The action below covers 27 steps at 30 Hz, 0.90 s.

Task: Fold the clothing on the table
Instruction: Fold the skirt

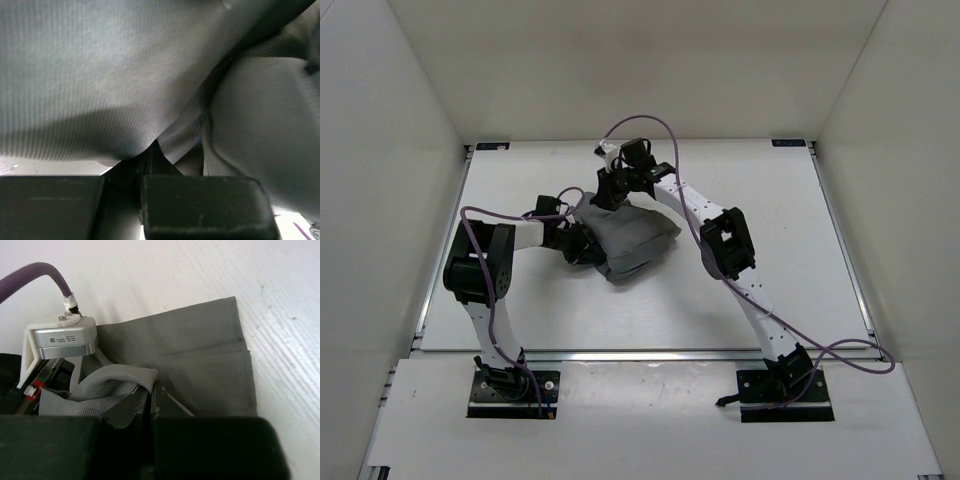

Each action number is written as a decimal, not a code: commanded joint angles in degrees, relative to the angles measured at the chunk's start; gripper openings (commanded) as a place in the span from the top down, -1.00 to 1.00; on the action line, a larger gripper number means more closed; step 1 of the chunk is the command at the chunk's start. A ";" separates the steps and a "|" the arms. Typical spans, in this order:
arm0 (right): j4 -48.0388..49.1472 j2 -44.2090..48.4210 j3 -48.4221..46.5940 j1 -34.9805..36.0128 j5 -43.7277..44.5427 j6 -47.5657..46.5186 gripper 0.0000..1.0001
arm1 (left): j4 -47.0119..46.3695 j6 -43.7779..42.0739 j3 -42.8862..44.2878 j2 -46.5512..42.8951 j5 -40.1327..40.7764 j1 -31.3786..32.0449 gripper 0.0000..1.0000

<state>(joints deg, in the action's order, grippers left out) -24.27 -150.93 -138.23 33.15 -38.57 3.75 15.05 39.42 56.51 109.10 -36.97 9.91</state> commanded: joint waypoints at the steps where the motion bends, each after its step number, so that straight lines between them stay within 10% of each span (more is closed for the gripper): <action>1: -0.42 -0.68 -1.96 1.74 2.18 -1.46 1.00 | 5.52 -4.00 -2.11 1.74 3.66 0.81 0.86; 3: -1.30 -0.77 -2.57 2.36 2.62 -1.12 1.00 | 5.95 -4.17 -2.28 1.03 4.18 0.37 0.86; 11: -4.29 2.83 -4.15 2.28 7.27 -5.50 -0.25 | 2.98 -3.47 -4.83 -4.76 3.13 -1.65 0.78; 27: -11.66 28.74 2.95 -3.52 27.84 -5.34 -0.45 | 2.27 4.52 -5.27 -21.91 6.21 -3.41 0.56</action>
<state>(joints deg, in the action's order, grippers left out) -34.22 -129.75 -138.72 31.48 -15.59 -2.02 17.56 41.93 51.37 90.56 -30.57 7.18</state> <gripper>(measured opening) 0.721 0.215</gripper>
